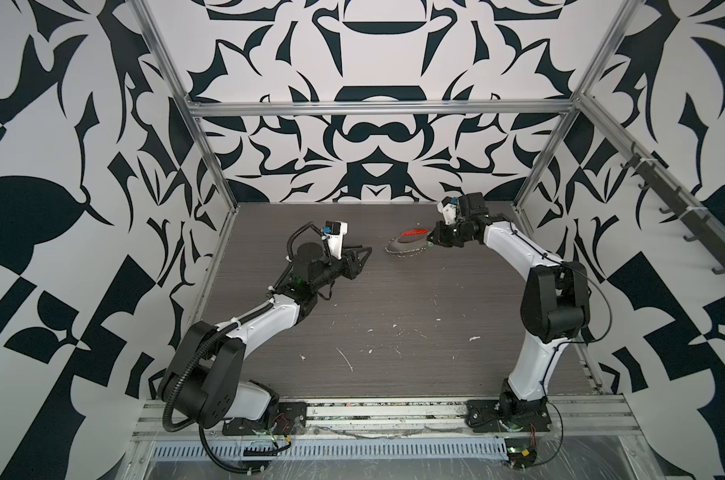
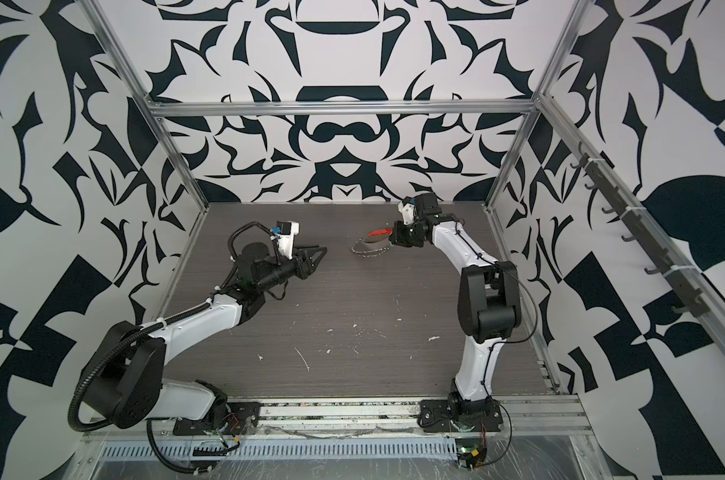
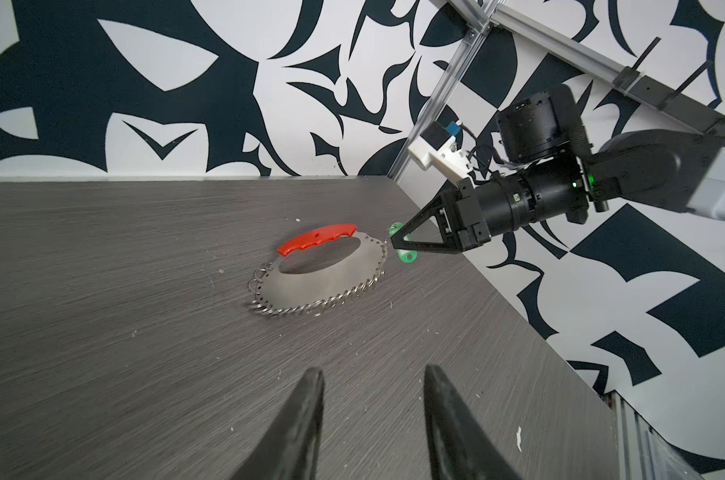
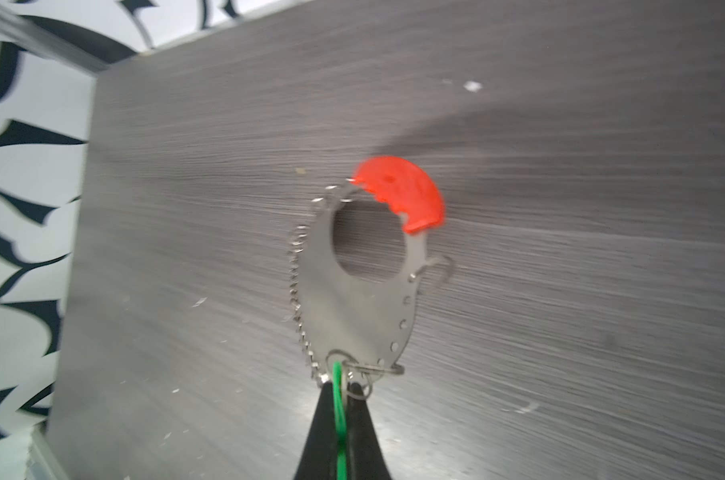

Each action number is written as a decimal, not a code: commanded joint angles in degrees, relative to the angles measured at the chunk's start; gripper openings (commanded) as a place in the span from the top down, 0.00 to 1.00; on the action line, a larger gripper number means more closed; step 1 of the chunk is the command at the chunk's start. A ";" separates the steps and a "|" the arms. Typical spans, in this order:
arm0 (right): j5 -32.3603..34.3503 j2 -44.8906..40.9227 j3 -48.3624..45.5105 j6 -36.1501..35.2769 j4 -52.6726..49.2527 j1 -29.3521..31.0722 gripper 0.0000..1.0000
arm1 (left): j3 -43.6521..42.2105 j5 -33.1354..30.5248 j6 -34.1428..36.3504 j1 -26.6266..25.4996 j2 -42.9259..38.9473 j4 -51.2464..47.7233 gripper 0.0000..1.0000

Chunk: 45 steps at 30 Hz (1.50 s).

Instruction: Put the keys on the keyring

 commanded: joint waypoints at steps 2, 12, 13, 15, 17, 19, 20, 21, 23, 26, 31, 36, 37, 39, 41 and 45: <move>3.68 2.12 -1.82 -2.29 -2.26 -0.53 1.00 | -3.20 0.37 -1.55 0.28 -3.37 1.37 0.57; 9.88 2.77 -5.58 0.54 -3.37 -2.53 0.85 | -10.15 -2.66 -2.65 0.28 -10.57 2.10 0.57; 10.16 2.53 -5.55 0.78 -3.46 -2.53 0.81 | -10.37 -2.75 -2.46 0.24 -11.45 1.10 0.57; 11.00 1.46 -5.27 1.31 -3.59 -2.56 0.77 | -10.38 -3.36 -1.61 0.24 -13.73 -2.04 0.57; 13.30 -0.07 -4.57 2.01 -4.18 -2.60 0.71 | -10.10 -4.52 -0.13 0.28 -16.14 -6.07 0.56; 16.43 -2.14 -3.34 2.77 -5.39 -2.63 0.62 | -9.51 -6.09 2.17 0.23 -18.48 -10.96 0.54; 17.93 -3.27 -2.70 3.26 -5.84 -2.63 0.59 | -8.98 -6.85 3.65 0.27 -19.42 -13.46 0.53; 19.16 -5.10 -2.24 3.61 -5.99 -2.58 0.57 | -8.16 -7.88 5.52 0.21 -20.25 -16.11 0.51; 20.98 -10.03 -4.10 5.03 -2.67 -2.60 0.56 | -5.88 -10.68 9.24 0.28 -21.16 -22.68 0.45; 25.66 -19.81 -11.90 8.71 9.10 -2.58 0.49 | -2.22 -16.05 12.53 0.22 -21.37 -31.38 0.06; 38.77 -33.18 -35.65 12.68 37.14 -2.60 0.47 | -1.30 -24.93 13.12 0.27 -20.73 -38.38 0.00; 42.17 -37.81 -43.40 9.77 40.08 -2.64 0.47 | -9.54 -35.75 11.08 0.25 -21.41 -31.20 0.01; 42.26 -38.03 -43.36 8.52 38.24 -2.58 0.47 | -11.15 -38.39 10.11 0.27 -21.62 -29.89 0.01; 42.76 -38.23 -43.72 6.83 36.34 -2.56 0.46 | -14.11 -40.83 10.06 0.24 -22.30 -27.96 0.01; 42.89 -38.67 -45.84 4.95 38.01 -2.56 0.47 | -16.37 -42.33 7.39 0.27 -22.84 -26.26 0.00; 43.14 -40.03 -53.92 -1.97 48.35 -2.60 0.47 | -21.41 -38.65 7.10 0.28 -21.23 -20.01 0.01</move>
